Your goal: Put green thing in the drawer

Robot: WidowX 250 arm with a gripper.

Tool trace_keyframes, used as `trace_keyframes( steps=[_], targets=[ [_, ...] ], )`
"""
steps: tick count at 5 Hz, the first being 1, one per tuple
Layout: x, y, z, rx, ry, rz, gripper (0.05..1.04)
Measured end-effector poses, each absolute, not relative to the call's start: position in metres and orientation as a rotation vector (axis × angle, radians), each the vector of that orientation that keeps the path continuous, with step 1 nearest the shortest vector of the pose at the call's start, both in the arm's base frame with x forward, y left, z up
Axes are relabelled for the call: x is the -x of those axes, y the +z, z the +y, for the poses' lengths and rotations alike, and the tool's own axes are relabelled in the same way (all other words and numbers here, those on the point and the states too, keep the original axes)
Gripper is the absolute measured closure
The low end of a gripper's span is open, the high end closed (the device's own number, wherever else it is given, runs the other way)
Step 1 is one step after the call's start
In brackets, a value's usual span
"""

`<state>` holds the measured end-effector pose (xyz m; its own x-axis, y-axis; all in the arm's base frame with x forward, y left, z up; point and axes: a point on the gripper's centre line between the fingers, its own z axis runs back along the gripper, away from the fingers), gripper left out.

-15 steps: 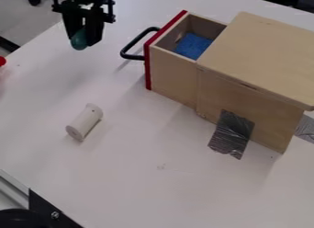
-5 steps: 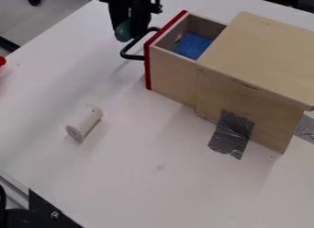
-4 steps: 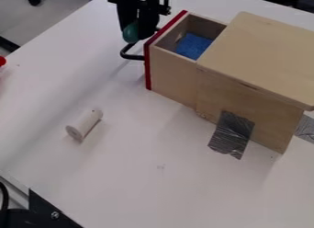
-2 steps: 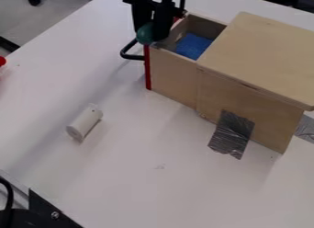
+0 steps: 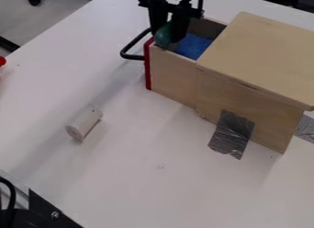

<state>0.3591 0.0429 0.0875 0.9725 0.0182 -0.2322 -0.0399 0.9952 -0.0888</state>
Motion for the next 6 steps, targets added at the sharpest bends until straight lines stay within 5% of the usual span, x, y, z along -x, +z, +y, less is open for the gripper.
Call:
trace_keyframes(
  steps=[4, 5, 6],
  targets=[
    [-0.3714, 0.0763, 0.0331, 0.131, 0.147, 0.272, 0.594],
    [-0.3711, 0.0765, 0.0344, 0.157, 0.163, 0.272, 0.289],
    [-0.3691, 0.0754, 0.0360, 0.148, 0.145, 0.278, 0.091]
  ],
)
